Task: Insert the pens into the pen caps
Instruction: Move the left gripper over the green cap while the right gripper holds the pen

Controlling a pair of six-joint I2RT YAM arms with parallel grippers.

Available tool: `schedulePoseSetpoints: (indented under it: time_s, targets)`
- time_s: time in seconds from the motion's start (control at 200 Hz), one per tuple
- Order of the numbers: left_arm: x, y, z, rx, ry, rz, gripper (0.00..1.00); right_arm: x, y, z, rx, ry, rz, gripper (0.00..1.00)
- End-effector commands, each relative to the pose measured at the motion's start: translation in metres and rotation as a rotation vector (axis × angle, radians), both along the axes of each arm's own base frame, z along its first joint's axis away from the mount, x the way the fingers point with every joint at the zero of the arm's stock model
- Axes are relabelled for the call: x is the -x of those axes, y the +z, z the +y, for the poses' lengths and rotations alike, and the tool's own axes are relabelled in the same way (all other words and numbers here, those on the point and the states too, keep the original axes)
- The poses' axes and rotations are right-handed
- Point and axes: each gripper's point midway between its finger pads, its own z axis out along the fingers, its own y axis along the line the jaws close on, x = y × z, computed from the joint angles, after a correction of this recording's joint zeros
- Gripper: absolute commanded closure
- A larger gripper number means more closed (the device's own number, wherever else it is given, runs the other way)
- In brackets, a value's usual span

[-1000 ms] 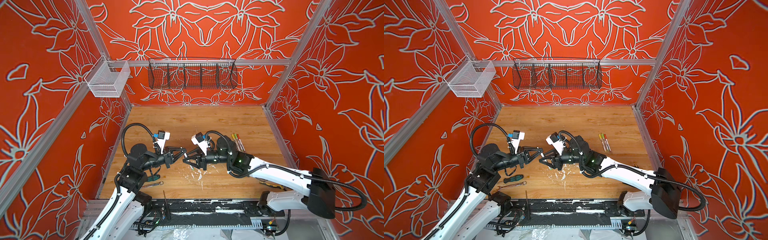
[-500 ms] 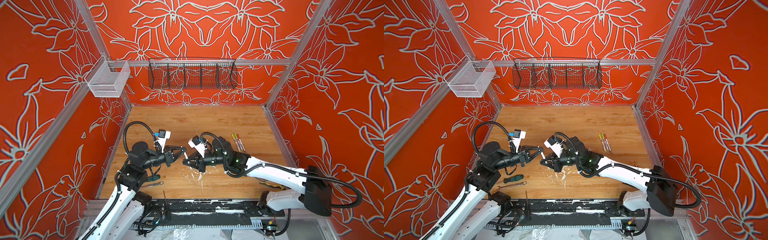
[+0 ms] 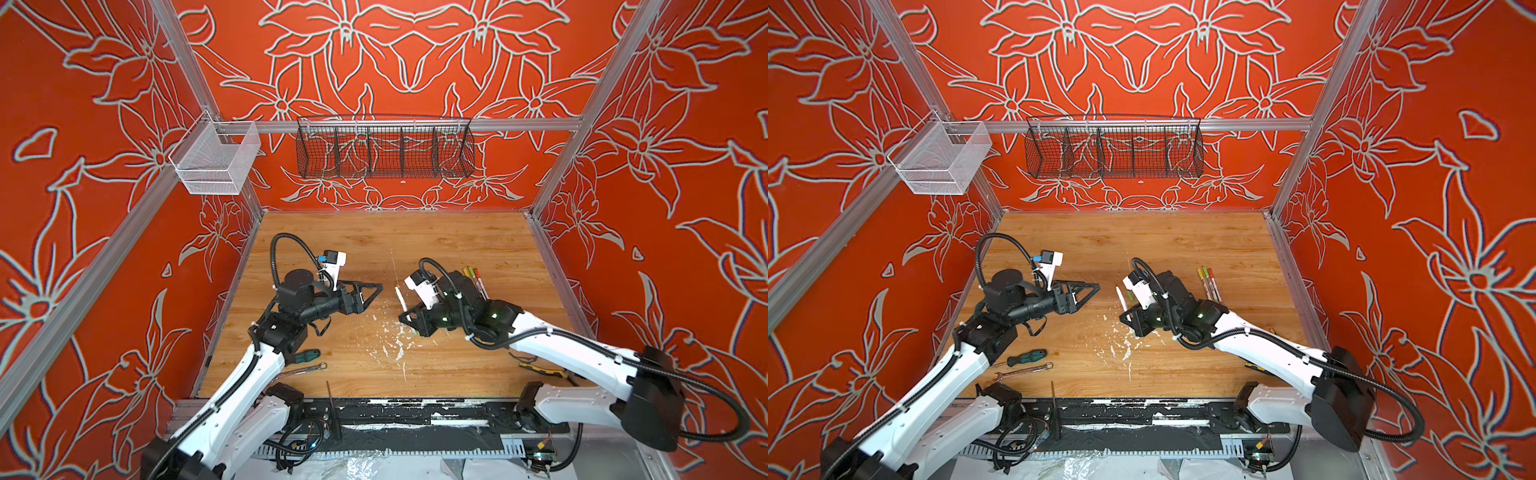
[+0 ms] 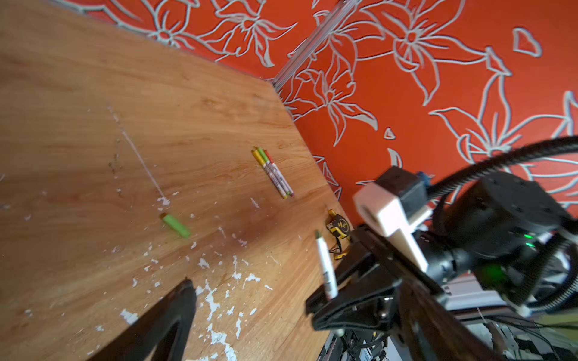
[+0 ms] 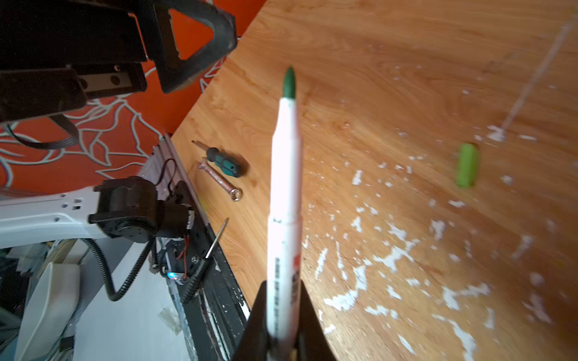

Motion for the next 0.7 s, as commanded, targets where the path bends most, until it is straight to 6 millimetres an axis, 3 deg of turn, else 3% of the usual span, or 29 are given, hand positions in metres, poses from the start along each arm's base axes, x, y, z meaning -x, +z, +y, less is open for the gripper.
schedulePoseSetpoints:
  time_s: [0.0, 0.215, 0.38, 0.535, 0.691]
  targets:
    - [-0.024, -0.018, 0.000, -0.018, 0.048, 0.063, 0.00, -0.001, -0.018, -0.038, 0.089, -0.093, 0.033, 1.00]
    - [-0.058, -0.086, -0.013, -0.177, 0.081, 0.328, 0.09, 0.001, -0.034, -0.071, 0.201, -0.140, 0.041, 1.00]
    - [-0.077, -0.107, -0.030, -0.291, 0.122, 0.414, 0.11, -0.001, -0.045, -0.083, 0.232, -0.175, 0.072, 1.00]
    - [-0.093, -0.137, -0.032, -0.387, 0.181, 0.563, 0.12, -0.005, -0.074, -0.093, 0.322, -0.203, 0.163, 1.00]
    - [-0.099, -0.166, -0.038, -0.519, 0.181, 0.762, 0.16, -0.006, -0.076, -0.091, 0.317, -0.202, 0.163, 1.00]
